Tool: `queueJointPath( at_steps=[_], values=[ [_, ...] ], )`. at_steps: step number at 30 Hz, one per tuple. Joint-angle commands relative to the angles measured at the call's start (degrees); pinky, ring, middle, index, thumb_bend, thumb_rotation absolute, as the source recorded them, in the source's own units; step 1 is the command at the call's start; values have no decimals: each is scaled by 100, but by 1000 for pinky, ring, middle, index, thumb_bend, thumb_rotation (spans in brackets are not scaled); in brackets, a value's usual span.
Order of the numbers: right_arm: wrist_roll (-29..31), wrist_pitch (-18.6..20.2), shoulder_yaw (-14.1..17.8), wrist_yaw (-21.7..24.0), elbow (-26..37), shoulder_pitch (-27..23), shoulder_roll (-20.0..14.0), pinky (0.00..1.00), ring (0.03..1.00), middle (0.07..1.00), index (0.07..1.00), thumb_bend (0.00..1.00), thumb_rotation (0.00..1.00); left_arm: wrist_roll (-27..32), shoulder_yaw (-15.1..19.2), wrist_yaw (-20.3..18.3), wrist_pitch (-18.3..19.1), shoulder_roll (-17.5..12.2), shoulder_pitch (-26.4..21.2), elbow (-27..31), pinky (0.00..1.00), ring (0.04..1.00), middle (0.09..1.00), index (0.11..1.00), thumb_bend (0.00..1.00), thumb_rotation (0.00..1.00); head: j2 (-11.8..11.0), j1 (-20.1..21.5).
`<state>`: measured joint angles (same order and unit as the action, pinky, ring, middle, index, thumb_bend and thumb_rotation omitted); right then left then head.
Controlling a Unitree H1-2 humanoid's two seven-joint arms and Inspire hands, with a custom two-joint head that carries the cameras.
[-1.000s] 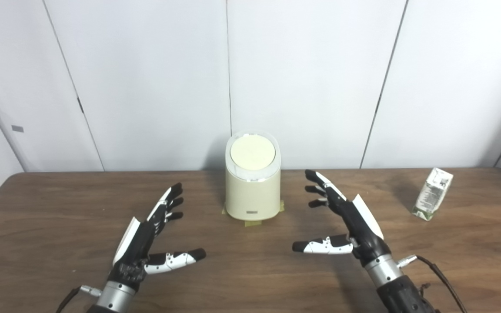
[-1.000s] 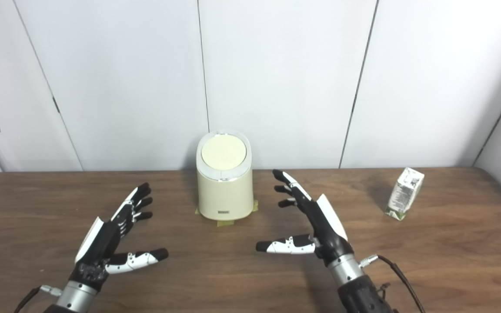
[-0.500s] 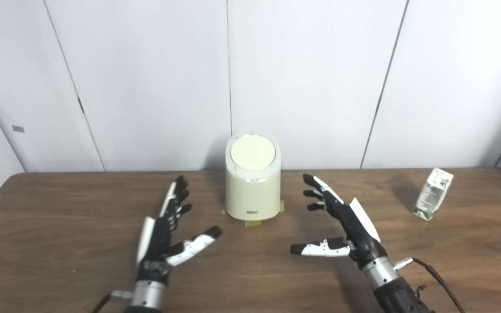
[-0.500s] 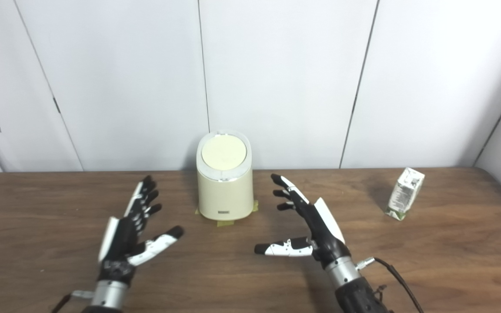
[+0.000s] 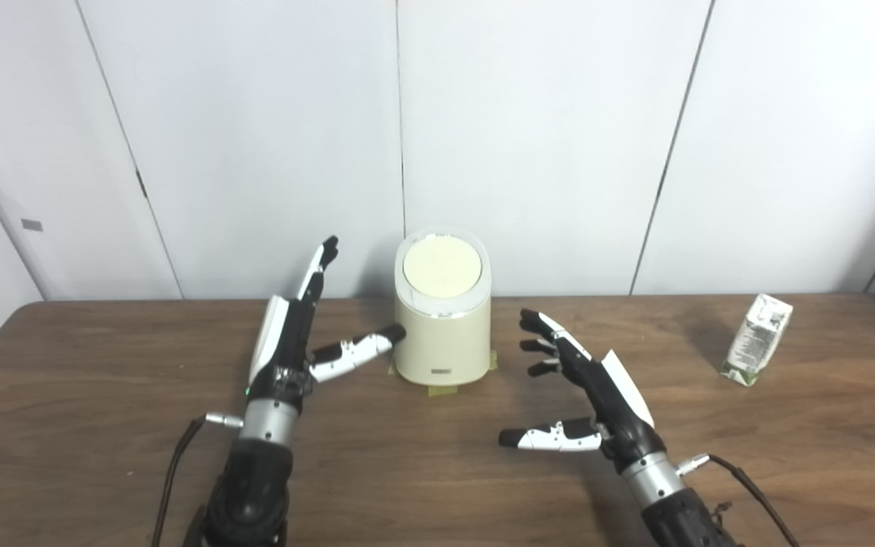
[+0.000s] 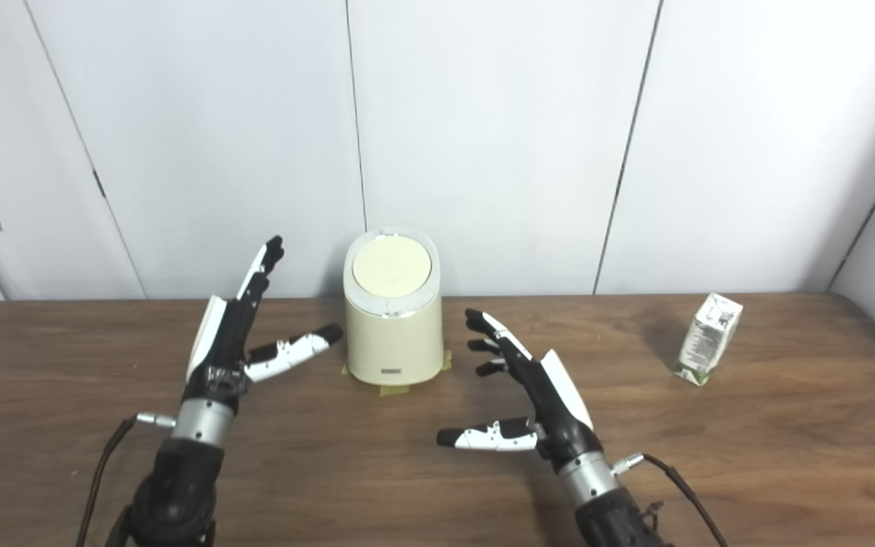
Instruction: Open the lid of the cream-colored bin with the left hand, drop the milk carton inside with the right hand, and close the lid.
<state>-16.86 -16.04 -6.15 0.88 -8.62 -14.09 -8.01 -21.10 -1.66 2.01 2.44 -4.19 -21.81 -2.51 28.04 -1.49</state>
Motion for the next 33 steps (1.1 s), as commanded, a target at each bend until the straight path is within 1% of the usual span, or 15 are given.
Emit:
queueJointPath(
  at_steps=[1, 5, 6, 7, 8, 12, 16, 19, 21, 24, 27, 29, 33],
  values=[
    [92, -194, 33, -26, 164, -245, -27, 687, 826, 900, 909, 882, 207, -124, -13, 110, 106, -39, -481, 150, 953, 978, 962, 1000, 844, 439, 5, -5],
    [31, -171, 28, -50, 218, -224, -36, 683, 825, 902, 909, 886, 218, -78, -29, 73, 273, -69, -710, 117, 943, 987, 968, 1000, 851, 435, 34, 5],
    [29, -149, 29, -47, 243, -213, -35, 683, 824, 901, 909, 885, 222, -95, -46, 59, 317, -87, -782, 107, 934, 987, 971, 1000, 849, 437, 42, 3],
    [33, -135, 30, -42, 256, -207, -35, 680, 824, 902, 909, 881, 222, -112, -66, 53, 351, -107, -845, 93, 898, 978, 972, 1000, 837, 442, 42, 3],
    [38, -138, 31, -41, 253, -207, -36, 680, 824, 902, 909, 880, 220, -124, -85, 46, 382, -126, -916, 67, 895, 976, 972, 1000, 831, 443, 42, 3],
    [22, -119, 32, -50, 311, -183, -32, 678, 818, 899, 908, 879, 231, -212, -174, 54, 508, -208, -1288, -102, 956, 983, 977, 1000, 826, 463, 62, 36],
    [10, -99, 36, -55, 337, -170, -31, 671, 813, 895, 908, 864, 218, -311, -242, 193, 482, -220, -1595, -401, 958, 981, 974, 1000, 832, 454, 57, 44],
    [36, -145, 29, -44, 312, -164, -38, 677, 818, 901, 911, 865, 208, -377, -307, 300, 413, -214, -1796, -731, 947, 987, 977, 1000, 841, 453, 56, 59],
    [7, -81, 22, -34, 365, -148, -36, 670, 819, 906, 914, 869, 212, -410, -353, 385, 395, -196, -1915, -925, 924, 985, 979, 996, 840, 430, 90, 43],
    [-51, 15, 5, -13, 448, -130, -44, 661, 822, 910, 915, 870, 225, -341, -331, 428, 492, -114, -2023, -1114, 879, 978, 980, 990, 834, 425, 100, 68],
    [-34, -74, -4, -26, 431, -140, -39, 670, 823, 911, 910, 869, 204, -288, -301, 472, 512, -38, -2117, -1305, 823, 957, 975, 986, 820, 405, 113, 100],
    [-44, -90, -16, -38, 440, -140, -28, 681, 827, 913, 911, 866, 199, -326, -312, 521, 514, -10, -2172, -1432, 796, 943, 967, 980, 833, 394, 114, 117],
    [-39, -105, -32, -64, 445, -148, 4, 691, 826, 914, 911, 863, 208, -524, -449, 613, 579, -9, -2245, -1627, 782, 934, 965, 980, 861, 359, 115, 161]
  ],
)
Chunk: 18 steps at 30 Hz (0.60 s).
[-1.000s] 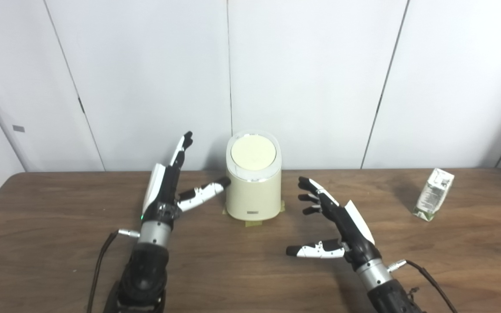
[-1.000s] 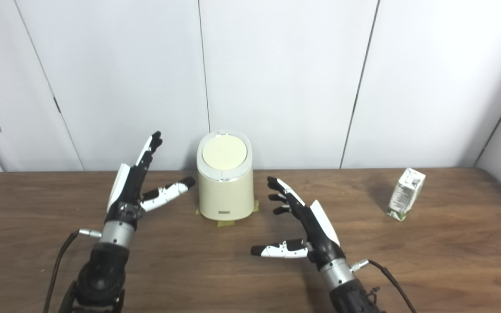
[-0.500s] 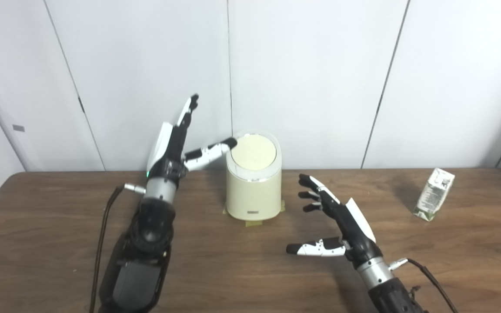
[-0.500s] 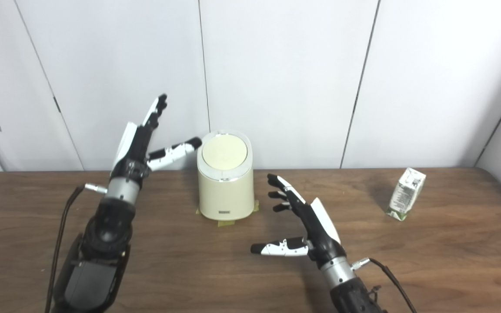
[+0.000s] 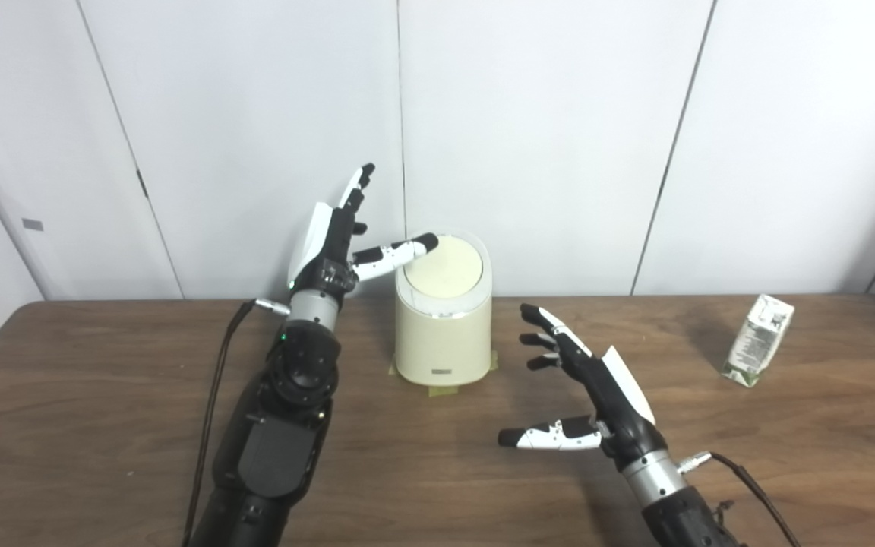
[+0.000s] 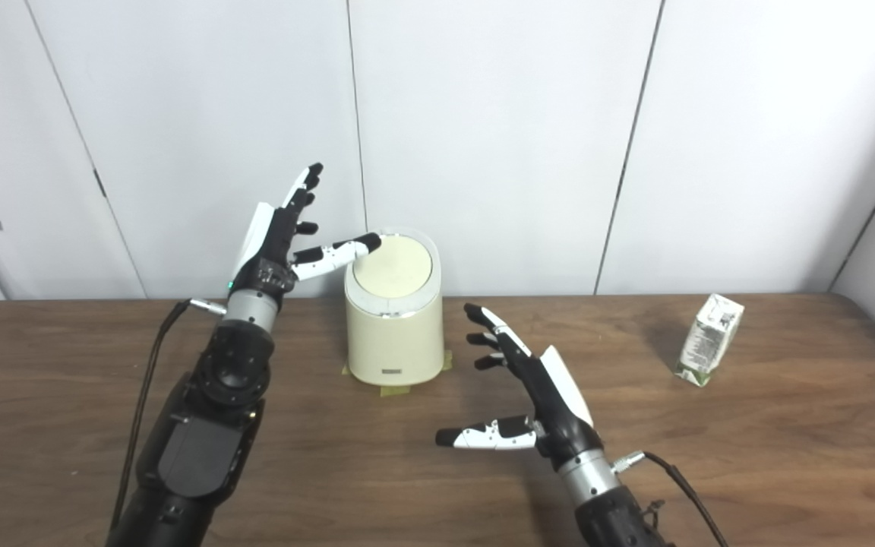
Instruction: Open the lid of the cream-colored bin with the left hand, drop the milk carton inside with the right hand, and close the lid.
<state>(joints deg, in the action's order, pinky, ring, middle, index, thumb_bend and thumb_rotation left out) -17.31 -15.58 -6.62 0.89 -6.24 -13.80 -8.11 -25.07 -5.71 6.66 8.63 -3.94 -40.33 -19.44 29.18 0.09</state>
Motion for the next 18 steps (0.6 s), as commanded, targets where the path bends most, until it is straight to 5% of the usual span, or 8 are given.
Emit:
queueJointPath(
  at_steps=[1, 18],
  values=[
    [0, -149, 13, -70, 209, -178, 21, 694, 825, 914, 911, 862, 210, -167, -80, 166, -32, -44, -402, 34, 781, 930, 963, 980, 871, 354, 2, 8],
    [-157, 39, -16, -71, 483, -177, 136, 673, 807, 917, 903, 850, 212, -691, -581, 460, -231, -289, -536, -675, 785, 951, 978, 998, 892, 249, 93, 118]
  ],
)
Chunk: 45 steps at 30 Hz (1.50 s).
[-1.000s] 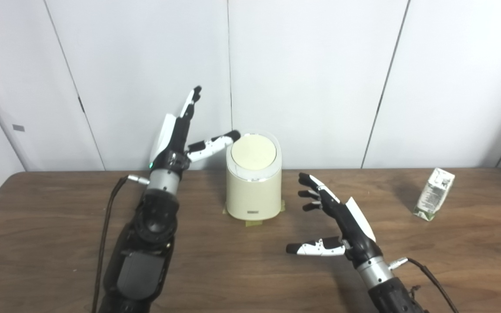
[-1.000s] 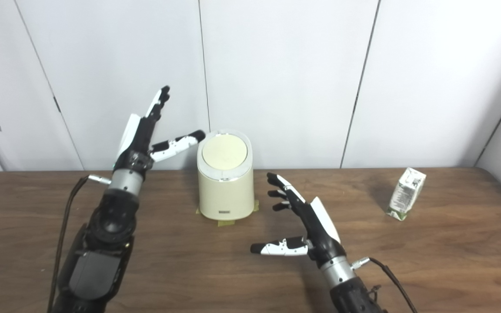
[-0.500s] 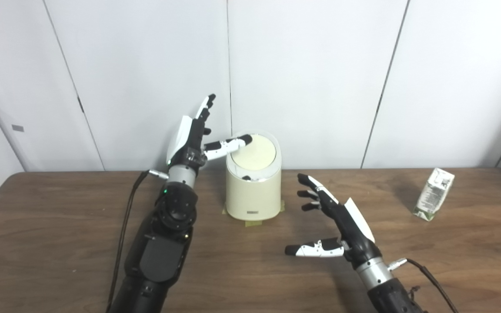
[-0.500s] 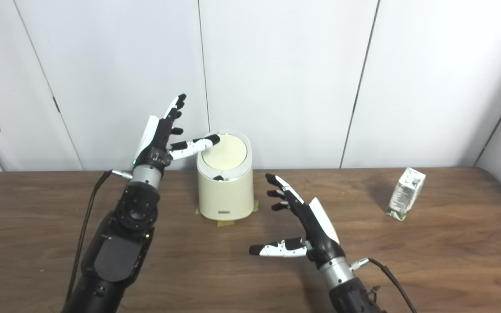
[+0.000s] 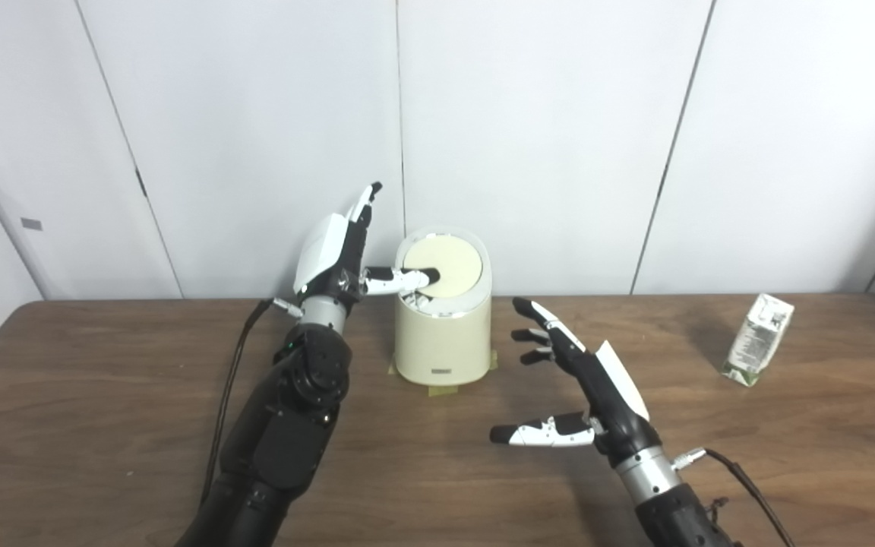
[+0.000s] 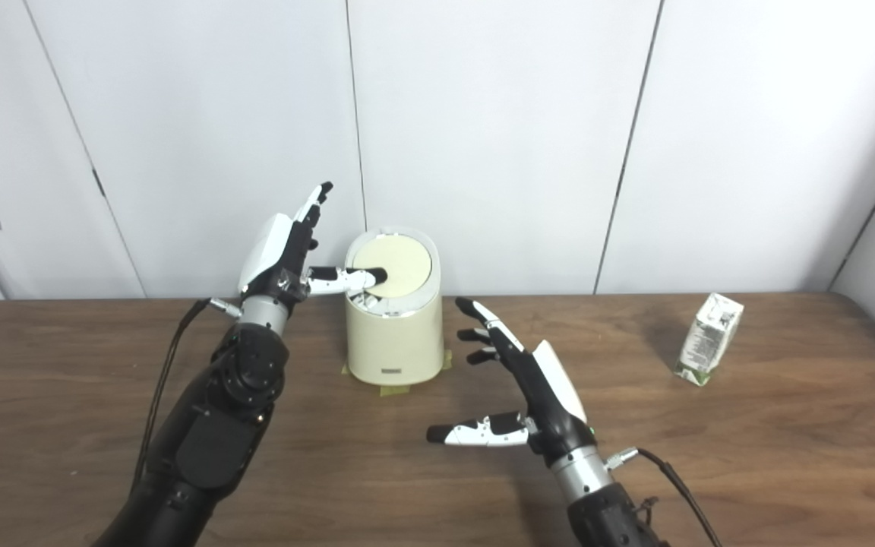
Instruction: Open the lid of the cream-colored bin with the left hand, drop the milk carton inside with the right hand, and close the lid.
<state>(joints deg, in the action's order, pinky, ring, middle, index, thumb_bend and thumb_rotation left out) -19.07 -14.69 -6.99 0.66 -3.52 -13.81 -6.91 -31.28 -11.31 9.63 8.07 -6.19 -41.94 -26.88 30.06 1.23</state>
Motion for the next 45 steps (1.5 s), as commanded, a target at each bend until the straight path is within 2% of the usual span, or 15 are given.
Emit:
queueJointPath(
  at_steps=[1, 8, 13, 16, 20, 23, 27, 31, 37, 39, 41, 45],
  values=[
    [19, -36, 23, -45, 219, -175, 15, 674, 807, 916, 903, 851, 216, -73, -32, 148, -183, -76, -375, 55, 787, 951, 979, 999, 885, 242, 6, 4],
    [73, 2, 45, -58, 200, -187, 25, 659, 790, 909, 899, 859, 224, -92, -103, 152, -184, -126, -376, -89, 795, 953, 976, 1000, 872, 181, 28, 5],
    [51, 8, 32, -52, 219, -189, 20, 658, 789, 908, 896, 850, 226, -336, -310, 209, -84, -214, -380, -80, 825, 978, 991, 1000, 895, 193, 45, -6],
    [51, 58, 19, -29, 248, -181, 27, 658, 790, 905, 900, 844, 231, -756, -579, 275, 87, -324, -413, -28, 856, 961, 977, 1000, 938, 217, 51, 3],
    [68, 33, 9, -32, 240, -180, 38, 662, 787, 903, 897, 840, 221, -1975, -1315, 405, 547, -615, -530, 36, 847, 948, 978, 1000, 979, 240, 66, 7],
    [54, 100, 13, -24, 257, -177, 44, 666, 793, 911, 899, 836, 207, -2465, -1645, 324, 697, -753, -596, 136, 875, 976, 998, 1000, 999, 211, 83, 3],
    [12, 153, 8, -24, 284, -177, 45, 663, 792, 908, 898, 833, 210, -2781, -1845, 96, 826, -837, -644, 243, 877, 980, 1000, 1000, 1000, 205, 91, -7],
    [37, 138, 1, -29, 266, -196, 50, 667, 791, 909, 894, 830, 206, -2899, -1893, -121, 841, -872, -649, 220, 905, 973, 1000, 1000, 1000, 225, 84, -23],
    [18, 169, -22, -37, 222, -218, 72, 666, 790, 907, 904, 826, 218, -2888, -1874, -15, 782, -893, -613, 30, 855, 949, 998, 1000, 1000, 249, 58, -5],
    [31, 166, -26, -34, 215, -219, 75, 674, 795, 913, 898, 824, 221, -2749, -1770, 71, 722, -866, -592, 15, 838, 946, 996, 1000, 1000, 262, 57, 9],
    [57, 140, -26, -28, 202, -223, 72, 680, 803, 922, 887, 821, 225, -2388, -1467, 144, 707, -735, -541, 77, 826, 940, 992, 1000, 1000, 281, 57, 9],
    [21, 162, -23, -37, 221, -220, 51, 683, 810, 925, 880, 813, 233, -998, -403, 273, 390, -282, -364, 405, 808, 939, 984, 1000, 1000, 343, 64, -18]
  ],
)
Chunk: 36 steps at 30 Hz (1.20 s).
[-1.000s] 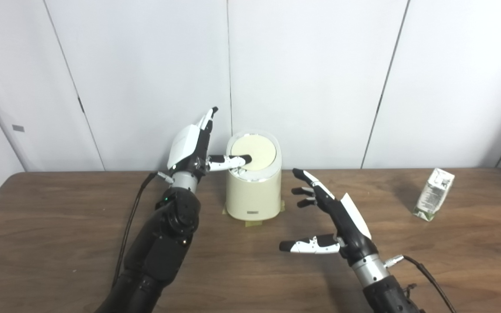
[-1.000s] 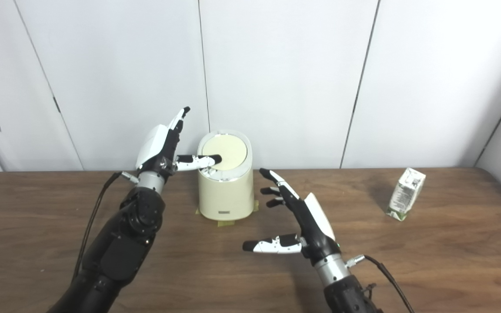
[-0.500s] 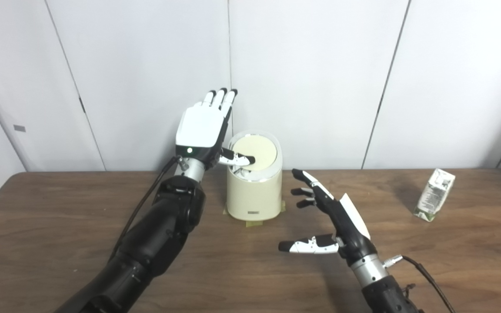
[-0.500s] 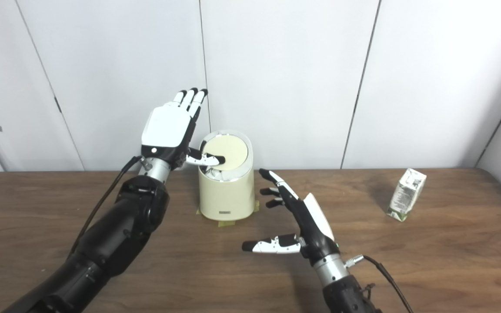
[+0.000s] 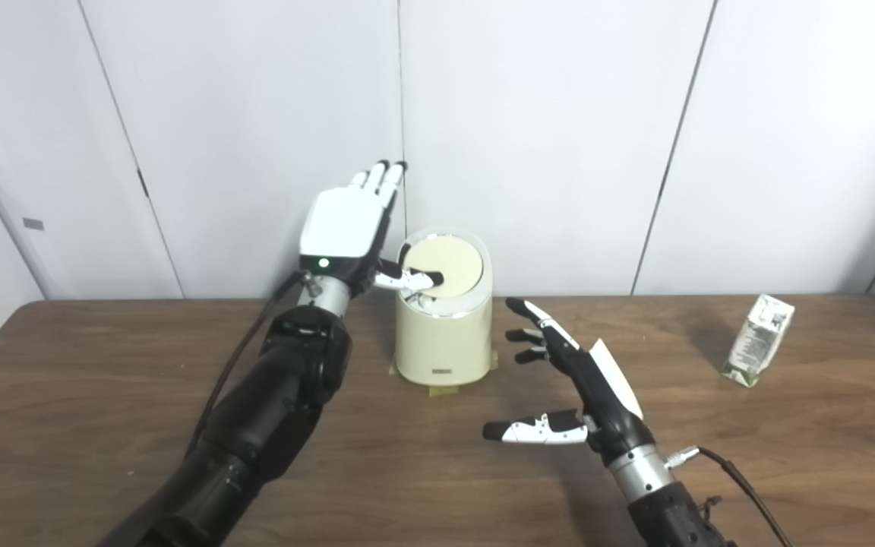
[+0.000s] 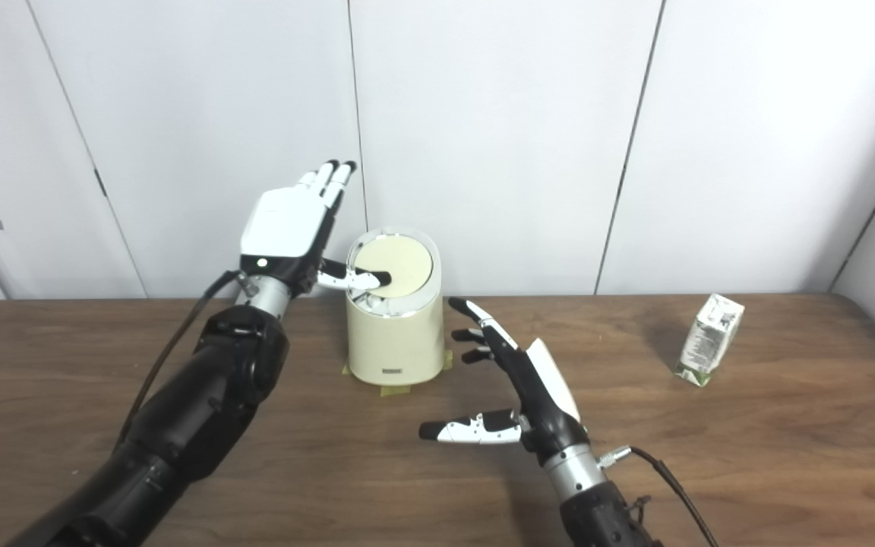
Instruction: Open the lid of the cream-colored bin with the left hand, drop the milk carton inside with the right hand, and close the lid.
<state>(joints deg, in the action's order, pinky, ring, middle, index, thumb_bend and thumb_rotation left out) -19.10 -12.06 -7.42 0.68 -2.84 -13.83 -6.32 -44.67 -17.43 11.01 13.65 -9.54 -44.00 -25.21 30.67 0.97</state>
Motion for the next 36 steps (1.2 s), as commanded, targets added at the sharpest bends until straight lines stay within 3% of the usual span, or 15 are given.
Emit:
queueJointPath(
  at_steps=[1, 5, 8, 12, 17, 21, 28, 34, 36],
  values=[
    [15, -109, 21, -45, 154, -219, -14, 680, 811, 926, 881, 809, 232, 587, 393, 134, -247, 129, -126, 305, 781, 940, 987, 1000, 990, 377, 1, 6],
    [-28, -150, 48, -93, 107, -241, -42, 660, 801, 924, 914, 807, 256, 1637, 1065, -30, -542, 379, 169, 1035, 750, 913, 959, 987, 896, 459, 1, 7],
    [-6, -129, 76, -99, 90, -251, -51, 645, 782, 911, 923, 808, 263, 2351, 1360, -186, -934, 421, 437, 1455, 782, 911, 948, 965, 830, 392, -6, -19],
    [35, -109, 106, -81, 62, -267, -74, 639, 770, 902, 919, 808, 257, 3256, 1676, -676, -1106, 302, 971, 2134, 757, 859, 905, 935, 804, 394, -3, -43],
    [120, -137, 141, -68, -26, -285, -108, 638, 769, 893, 916, 808, 254, 3787, 1874, -1125, -1122, 17, 1560, 2615, 702, 766, 800, 861, 797, 372, 13, -79],
    [112, -201, 141, -103, -124, -283, -107, 636, 767, 886, 916, 802, 259, 4250, 2024, -1426, -1549, -205, 2100, 2630, 650, 726, 767, 817, 804, 363, -25, -76],
    [161, -318, 97, -87, -224, -257, -101, 650, 764, 886, 914, 766, 312, 5155, 2327, -1832, -2386, -223, 2876, 2250, 578, 699, 744, 784, 789, 275, -36, -61],
    [173, -362, 90, -106, -286, -234, -94, 652, 768, 882, 910, 792, 286, 4985, 2252, -1936, -3189, -290, 3080, 1732, 528, 640, 708, 775, 796, 291, -41, -1],
    [153, -494, 127, -215, -320, -210, -72, 589, 720, 854, 889, 803, 250, 4989, 2214, -1979, -3333, -284, 3127, 1641, 526, 623, 703, 765, 804, 275, -99, 104]
  ],
)
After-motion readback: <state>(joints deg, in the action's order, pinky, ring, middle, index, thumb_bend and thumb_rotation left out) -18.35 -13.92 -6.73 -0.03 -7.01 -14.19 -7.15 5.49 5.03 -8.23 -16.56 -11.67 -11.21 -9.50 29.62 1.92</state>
